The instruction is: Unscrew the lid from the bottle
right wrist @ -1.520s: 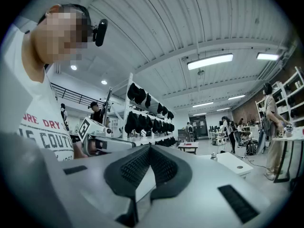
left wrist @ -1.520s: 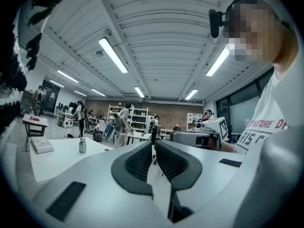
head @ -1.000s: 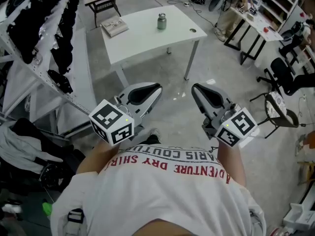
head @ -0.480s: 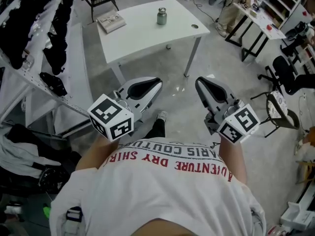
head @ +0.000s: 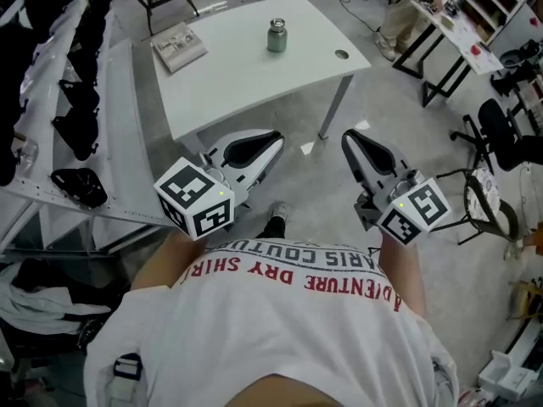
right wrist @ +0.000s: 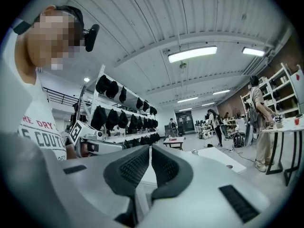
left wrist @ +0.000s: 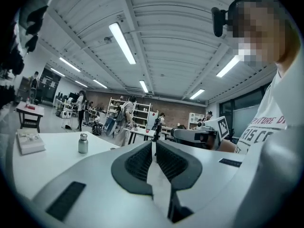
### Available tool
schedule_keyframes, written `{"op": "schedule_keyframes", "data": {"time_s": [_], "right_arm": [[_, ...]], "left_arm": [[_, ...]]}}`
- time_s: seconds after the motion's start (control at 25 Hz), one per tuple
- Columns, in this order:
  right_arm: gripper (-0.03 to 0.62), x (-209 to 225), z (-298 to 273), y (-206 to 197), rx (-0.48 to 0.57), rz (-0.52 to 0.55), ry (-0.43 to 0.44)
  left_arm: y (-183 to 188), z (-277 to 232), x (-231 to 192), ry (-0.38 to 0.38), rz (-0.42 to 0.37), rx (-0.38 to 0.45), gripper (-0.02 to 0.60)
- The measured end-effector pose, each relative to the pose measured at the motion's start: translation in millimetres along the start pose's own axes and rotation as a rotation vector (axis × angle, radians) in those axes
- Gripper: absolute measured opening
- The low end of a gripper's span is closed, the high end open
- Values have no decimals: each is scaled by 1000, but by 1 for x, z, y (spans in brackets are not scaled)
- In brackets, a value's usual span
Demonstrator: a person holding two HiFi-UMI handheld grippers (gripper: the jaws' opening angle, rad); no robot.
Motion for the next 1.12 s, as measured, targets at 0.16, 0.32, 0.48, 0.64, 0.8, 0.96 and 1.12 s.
{"op": "schedule_keyframes", "data": {"time_s": [0.16,0.32,0.48,0.64,0.8,0.96,1.12], "right_arm": [[29,48,-50,-11,-27,-15,1],[28,95,-92,-24,-52,-33,-10],[29,137,-123,-41,-85,-53,-23],[29,166,-146,-52,-102,-70,-30],[29,184,-160,-54,-110,-56,-36],[29,197,-163,-63,-125,-58,-51],[29,210,-167,-77,-138,-61,-38]], "left_arm": [[25,-37,-55,6,25,-22,48],[48,-74,-107,16,50,-38,48],[62,-106,-149,21,67,-51,48],[73,-125,-179,46,73,-51,48],[80,-135,-200,59,64,-54,49],[77,-145,-215,71,69,-59,49],[72,-153,-233,105,68,-66,49]]}}
Point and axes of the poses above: the fingertips, and each gripper's own axes: z backward along the fingers, x to its right, y out of its top, the point moved 3 cm from there along z, backward along the fingers, and after that the axes turned 15 degrees about z, right-handed, at the moved point
